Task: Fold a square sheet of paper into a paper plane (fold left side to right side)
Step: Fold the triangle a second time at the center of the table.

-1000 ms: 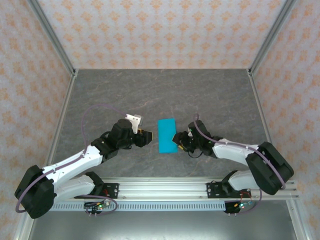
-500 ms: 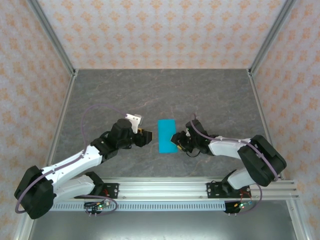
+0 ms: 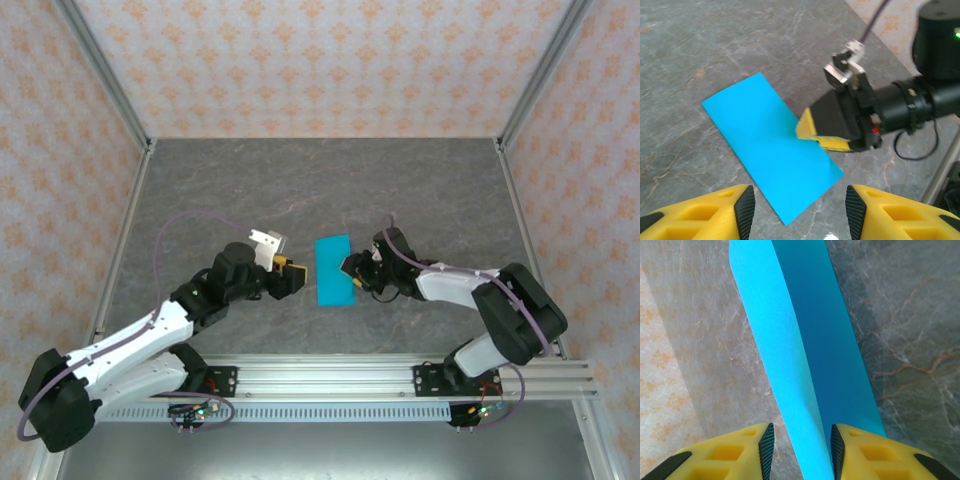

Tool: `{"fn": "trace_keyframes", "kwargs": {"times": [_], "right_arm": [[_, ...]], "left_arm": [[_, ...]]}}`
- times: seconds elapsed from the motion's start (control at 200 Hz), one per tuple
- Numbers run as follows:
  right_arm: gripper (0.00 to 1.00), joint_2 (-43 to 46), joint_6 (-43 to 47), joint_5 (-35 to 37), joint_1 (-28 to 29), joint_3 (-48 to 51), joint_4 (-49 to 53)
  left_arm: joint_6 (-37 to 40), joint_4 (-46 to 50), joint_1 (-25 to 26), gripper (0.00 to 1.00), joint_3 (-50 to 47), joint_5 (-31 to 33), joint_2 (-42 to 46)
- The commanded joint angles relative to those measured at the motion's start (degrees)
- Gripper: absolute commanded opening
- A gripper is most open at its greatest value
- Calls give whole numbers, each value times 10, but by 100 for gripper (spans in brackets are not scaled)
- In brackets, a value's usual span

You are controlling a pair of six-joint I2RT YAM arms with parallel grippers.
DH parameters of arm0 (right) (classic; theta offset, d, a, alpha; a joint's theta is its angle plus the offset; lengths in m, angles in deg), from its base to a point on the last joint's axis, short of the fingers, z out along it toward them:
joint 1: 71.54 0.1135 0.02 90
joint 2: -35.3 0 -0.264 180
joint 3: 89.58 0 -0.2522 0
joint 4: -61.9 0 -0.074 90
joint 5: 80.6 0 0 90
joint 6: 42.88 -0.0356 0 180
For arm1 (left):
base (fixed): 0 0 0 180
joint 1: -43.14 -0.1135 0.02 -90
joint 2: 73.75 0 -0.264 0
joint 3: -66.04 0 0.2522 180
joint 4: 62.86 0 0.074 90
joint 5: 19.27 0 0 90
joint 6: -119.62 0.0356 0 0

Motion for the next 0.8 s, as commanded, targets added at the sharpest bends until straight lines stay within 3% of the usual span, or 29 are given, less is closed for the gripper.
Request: {"fn": "trace_keyframes", "kwargs": {"times": [0.0,0.215,0.42,0.791], "right_arm": [[37,-15,19,-28,-10,-33,7],[37,-31,31,-51,-14,-81,39],[36,-35,37,-55,-13,-109,73],[34,-45,32,-56,-13,-110,78]], "left_arm": [[32,12,26,55,1,0,1],[48,47,125,55,45,96,-77],[39,86,229,57,139,221,-225],[-2,146,264,61,254,310,-392]]}}
